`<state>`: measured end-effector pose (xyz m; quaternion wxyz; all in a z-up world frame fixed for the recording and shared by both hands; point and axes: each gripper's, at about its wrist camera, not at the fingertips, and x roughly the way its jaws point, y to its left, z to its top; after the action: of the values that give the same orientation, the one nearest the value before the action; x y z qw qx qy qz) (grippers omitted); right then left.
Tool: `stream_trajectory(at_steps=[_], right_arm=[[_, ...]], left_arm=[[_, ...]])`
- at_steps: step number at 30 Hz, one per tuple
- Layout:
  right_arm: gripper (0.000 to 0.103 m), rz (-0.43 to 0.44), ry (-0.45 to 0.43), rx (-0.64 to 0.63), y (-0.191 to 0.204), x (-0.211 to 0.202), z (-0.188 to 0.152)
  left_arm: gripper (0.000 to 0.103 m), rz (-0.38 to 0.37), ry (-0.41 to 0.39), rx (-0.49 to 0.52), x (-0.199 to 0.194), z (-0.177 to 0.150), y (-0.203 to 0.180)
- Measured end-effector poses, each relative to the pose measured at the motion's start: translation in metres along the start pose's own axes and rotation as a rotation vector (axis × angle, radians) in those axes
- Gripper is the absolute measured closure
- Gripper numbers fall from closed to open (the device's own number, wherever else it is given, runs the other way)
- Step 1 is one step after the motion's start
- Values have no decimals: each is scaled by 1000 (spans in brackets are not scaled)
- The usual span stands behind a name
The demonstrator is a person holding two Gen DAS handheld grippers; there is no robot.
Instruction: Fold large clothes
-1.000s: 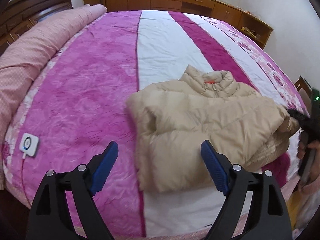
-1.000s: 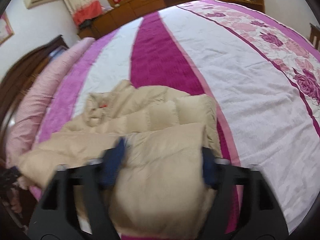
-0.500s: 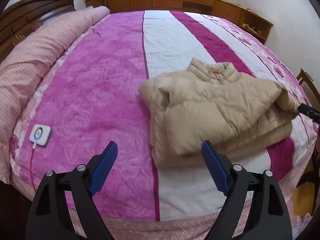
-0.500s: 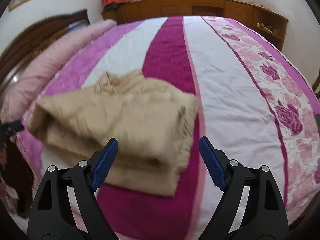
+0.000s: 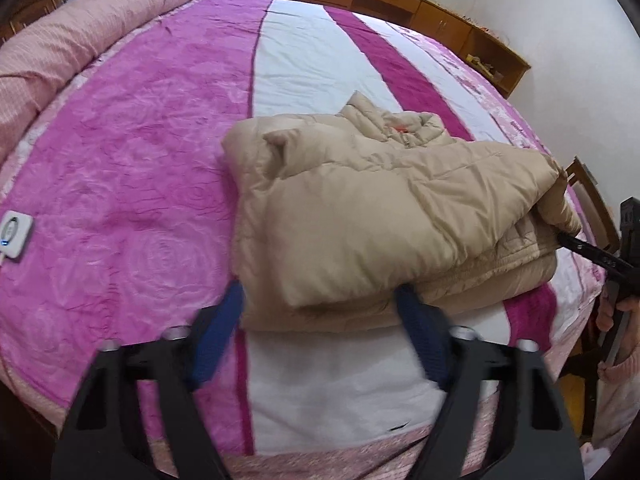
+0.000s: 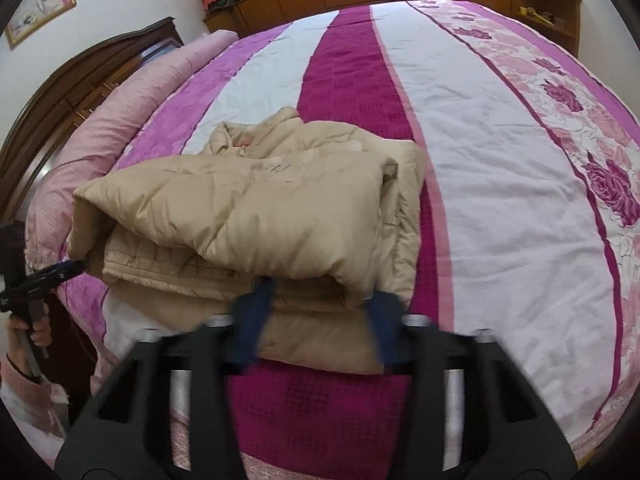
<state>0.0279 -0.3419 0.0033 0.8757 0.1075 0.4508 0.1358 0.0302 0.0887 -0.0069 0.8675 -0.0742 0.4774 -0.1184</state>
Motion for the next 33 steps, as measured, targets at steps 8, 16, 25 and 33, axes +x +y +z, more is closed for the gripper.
stream_trajectory(at_steps=[8,16,25,33], right_arm=[[98,7,-102,70,-8,-10,38],[98,-64,-113,75,-15,31,93],[61,-110,-110,94,-23,65,103],[43,-36,-168,116,-46,15,78]], left_arm=[[98,-15,-33,-18,-2,34,-2],[97,92,-77,-12,10,101,1],[42,187,-113,-45,18,138,1],[26,198,-168,-26,-23,120,5]])
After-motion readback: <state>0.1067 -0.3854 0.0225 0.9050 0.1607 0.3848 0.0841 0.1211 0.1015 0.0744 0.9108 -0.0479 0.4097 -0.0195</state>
